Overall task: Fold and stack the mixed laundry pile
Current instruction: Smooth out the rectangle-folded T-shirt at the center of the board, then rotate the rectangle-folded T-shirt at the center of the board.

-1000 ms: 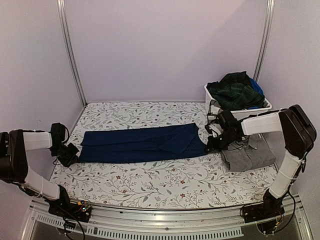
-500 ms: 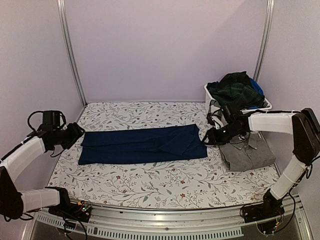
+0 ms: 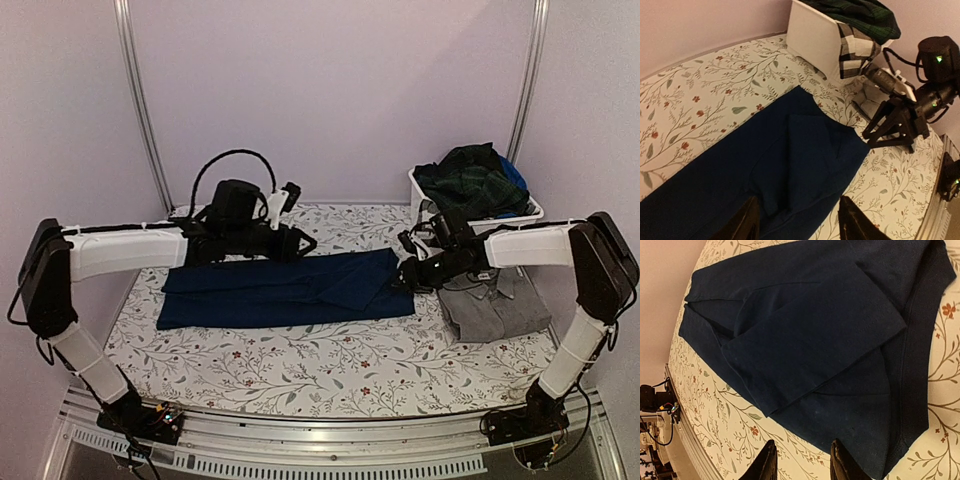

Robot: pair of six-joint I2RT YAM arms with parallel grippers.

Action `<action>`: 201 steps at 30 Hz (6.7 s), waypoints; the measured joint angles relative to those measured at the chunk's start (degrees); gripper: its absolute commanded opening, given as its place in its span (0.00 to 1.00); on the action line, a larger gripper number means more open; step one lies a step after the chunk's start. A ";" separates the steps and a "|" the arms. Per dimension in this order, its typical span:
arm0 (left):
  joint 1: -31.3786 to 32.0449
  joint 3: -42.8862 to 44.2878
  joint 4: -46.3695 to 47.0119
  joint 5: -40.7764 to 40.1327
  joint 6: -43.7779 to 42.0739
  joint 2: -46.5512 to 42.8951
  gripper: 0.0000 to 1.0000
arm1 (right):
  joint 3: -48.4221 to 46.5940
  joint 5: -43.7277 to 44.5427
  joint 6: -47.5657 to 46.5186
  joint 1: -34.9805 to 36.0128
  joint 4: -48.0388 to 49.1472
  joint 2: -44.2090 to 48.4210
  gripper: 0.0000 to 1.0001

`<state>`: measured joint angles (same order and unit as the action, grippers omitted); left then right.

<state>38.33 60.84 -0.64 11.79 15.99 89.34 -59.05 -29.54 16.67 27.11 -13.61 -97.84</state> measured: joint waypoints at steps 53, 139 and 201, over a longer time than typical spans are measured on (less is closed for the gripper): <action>9.86 19.98 -13.49 -23.12 -25.29 32.48 0.08 | 8.04 0.44 4.52 -1.68 12.48 -7.28 0.30; -0.48 0.90 -35.36 -36.54 15.74 17.64 0.01 | -48.85 25.11 -12.39 6.69 -7.54 -30.62 0.49; 19.23 -20.98 -5.99 0.11 20.28 0.46 0.38 | -38.73 21.53 -12.07 8.48 -1.90 -35.74 0.39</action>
<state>57.56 39.86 -6.63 11.90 36.27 89.80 -97.78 -8.01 4.60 35.59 -15.51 -133.58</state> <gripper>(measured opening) 0.369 0.393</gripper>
